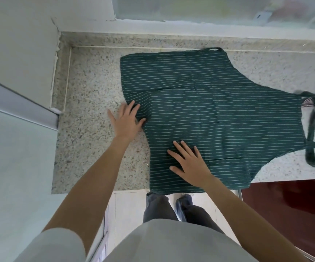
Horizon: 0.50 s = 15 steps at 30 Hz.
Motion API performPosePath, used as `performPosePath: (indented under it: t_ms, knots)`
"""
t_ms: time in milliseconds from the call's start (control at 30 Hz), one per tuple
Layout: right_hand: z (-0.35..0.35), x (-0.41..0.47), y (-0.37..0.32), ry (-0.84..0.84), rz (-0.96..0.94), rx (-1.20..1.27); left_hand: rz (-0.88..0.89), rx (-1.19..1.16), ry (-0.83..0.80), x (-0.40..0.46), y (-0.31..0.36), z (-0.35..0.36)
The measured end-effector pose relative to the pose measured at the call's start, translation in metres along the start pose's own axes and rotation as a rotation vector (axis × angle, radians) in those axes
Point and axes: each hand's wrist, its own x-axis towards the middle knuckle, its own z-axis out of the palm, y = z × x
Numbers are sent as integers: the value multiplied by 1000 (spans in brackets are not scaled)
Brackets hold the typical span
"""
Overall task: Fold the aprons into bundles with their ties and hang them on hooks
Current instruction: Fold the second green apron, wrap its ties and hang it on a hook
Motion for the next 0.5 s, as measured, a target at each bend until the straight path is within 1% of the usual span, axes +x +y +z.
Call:
performPosePath:
  t_ms: [67,133,233,333,400,433,500]
  knots:
    - [2,-2,9,-4,37,-14,52,71,-21,7,-10,-4]
    - [0,-4,26,32,61,-52,123,93,-41,13,-23,-10]
    - [-4,-2,50,57,71,-99,178,49,-9,18,-28,-16]
    - [-14,4,52,125,61,10,125,-134,151,3,-8,-18]
    - [-23,6,41,236,81,94,142,-275,227,-22,7,-18]
    - [-27,7,31,311,98,135,188,-312,213,-36,12,-17]
    - [-26,4,9,410,127,200,225,-384,106,-70,24,-9]
